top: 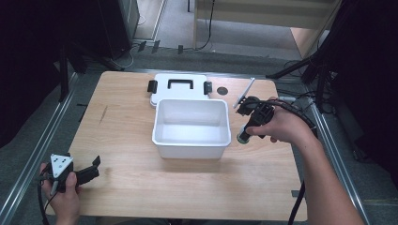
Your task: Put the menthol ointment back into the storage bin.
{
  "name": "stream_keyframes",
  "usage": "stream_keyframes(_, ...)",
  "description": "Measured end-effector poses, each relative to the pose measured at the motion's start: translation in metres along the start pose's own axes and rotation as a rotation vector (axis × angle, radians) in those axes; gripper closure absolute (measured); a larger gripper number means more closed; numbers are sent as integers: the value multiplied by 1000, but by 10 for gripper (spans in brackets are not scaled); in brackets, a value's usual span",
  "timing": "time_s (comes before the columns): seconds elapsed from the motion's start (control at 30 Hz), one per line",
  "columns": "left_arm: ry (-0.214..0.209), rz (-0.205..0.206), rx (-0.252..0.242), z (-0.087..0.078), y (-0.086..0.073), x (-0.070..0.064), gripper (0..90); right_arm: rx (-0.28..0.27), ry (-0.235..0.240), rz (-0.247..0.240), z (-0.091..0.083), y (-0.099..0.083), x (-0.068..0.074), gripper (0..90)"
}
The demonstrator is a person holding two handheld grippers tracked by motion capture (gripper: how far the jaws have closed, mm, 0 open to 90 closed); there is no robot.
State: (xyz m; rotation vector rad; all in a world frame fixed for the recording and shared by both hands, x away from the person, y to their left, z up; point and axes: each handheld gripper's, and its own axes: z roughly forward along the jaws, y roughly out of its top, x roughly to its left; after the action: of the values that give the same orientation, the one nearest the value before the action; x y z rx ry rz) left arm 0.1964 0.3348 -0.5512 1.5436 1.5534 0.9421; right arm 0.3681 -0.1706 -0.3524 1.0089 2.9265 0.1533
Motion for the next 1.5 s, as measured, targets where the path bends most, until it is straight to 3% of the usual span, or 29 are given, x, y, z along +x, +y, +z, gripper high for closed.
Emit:
stream_keyframes(0.27, 0, -1, 2, 0, 0, 0, 2, -28, 10, 16, -13, 13, -9, 518)
stream_keyframes(0.6, 1, -2, 5, 1, 0, 0, 2, -56, 11, -34, -28, 38, 2, 518)
stream_keyframes(0.8, -1, -5, 5, 1, 0, 1, 2, -69, 8, -109, -28, 51, 11, 518)
stream_keyframes(1.0, -2, -5, 6, 1, 0, 1, 2, -88, -4, -286, -19, 59, 21, 518)
stream_keyframes(1.1, -2, -4, 9, 1, 0, 1, 2, -79, -20, -337, -14, 62, 23, 518)
stream_keyframes(1.3, -2, -5, 9, 1, 0, 1, 2, -68, -21, -409, -4, 65, 25, 518)
stream_keyframes(1.5, -1, -5, 9, 1, 0, 1, 2, -61, -22, -439, 9, 67, 28, 518)
